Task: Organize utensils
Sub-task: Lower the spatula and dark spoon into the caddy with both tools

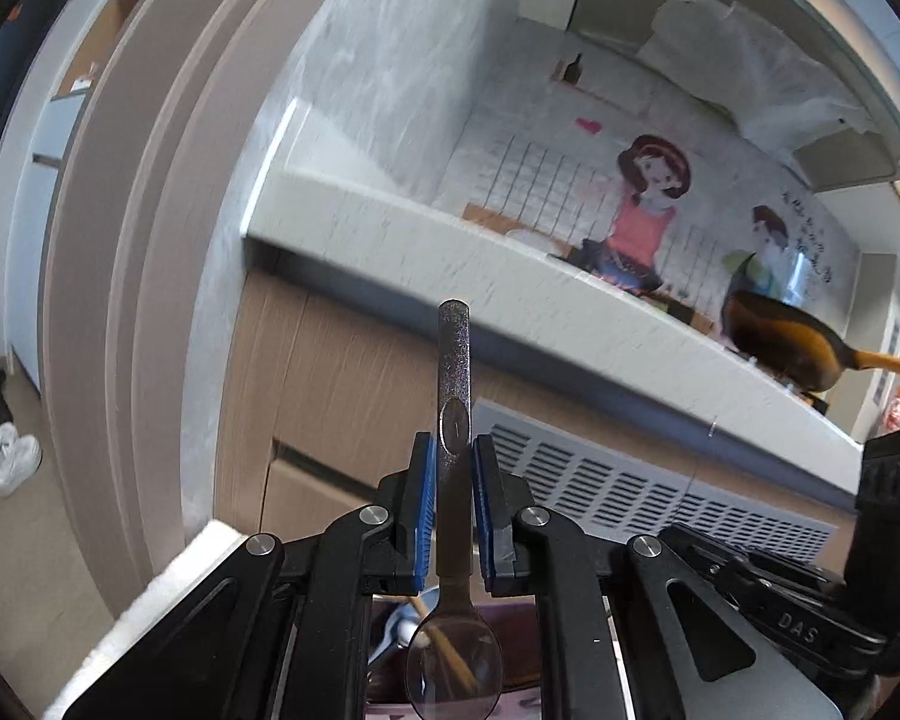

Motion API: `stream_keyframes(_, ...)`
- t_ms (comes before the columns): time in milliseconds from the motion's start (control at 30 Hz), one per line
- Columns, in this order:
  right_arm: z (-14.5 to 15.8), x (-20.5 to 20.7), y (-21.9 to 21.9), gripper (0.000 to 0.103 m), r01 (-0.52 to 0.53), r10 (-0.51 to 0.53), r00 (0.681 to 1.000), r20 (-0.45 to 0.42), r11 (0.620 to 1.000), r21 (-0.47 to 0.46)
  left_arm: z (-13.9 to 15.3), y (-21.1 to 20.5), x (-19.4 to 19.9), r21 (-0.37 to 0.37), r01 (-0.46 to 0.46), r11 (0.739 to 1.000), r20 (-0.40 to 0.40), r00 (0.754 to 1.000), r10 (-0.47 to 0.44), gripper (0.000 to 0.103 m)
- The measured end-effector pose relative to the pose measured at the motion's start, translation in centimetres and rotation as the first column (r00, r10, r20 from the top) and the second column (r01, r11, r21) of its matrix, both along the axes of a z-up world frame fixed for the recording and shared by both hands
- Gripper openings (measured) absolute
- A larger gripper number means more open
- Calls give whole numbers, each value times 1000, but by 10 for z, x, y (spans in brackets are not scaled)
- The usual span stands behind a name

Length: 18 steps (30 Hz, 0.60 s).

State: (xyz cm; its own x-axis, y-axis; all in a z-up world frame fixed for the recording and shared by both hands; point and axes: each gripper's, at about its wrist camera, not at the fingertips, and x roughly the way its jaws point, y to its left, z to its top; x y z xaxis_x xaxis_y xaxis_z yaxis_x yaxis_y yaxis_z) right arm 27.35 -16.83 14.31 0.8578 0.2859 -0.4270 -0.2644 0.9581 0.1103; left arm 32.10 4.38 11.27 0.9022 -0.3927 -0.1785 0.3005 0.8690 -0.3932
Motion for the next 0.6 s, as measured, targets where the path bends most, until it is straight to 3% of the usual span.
stream_keyframes(400, -45, 21, 3, 5, 3, -5, 999, -50, 999, -37, -41, -37, 5, 140, -176, 974, 111, 981, 161, 12)
stream_keyframes(600, -62, 31, 2, 5, 7, -9, 997, -78, 1000, -20, -58, -44, 14, 153, -163, 975, 114, 983, 147, 12)
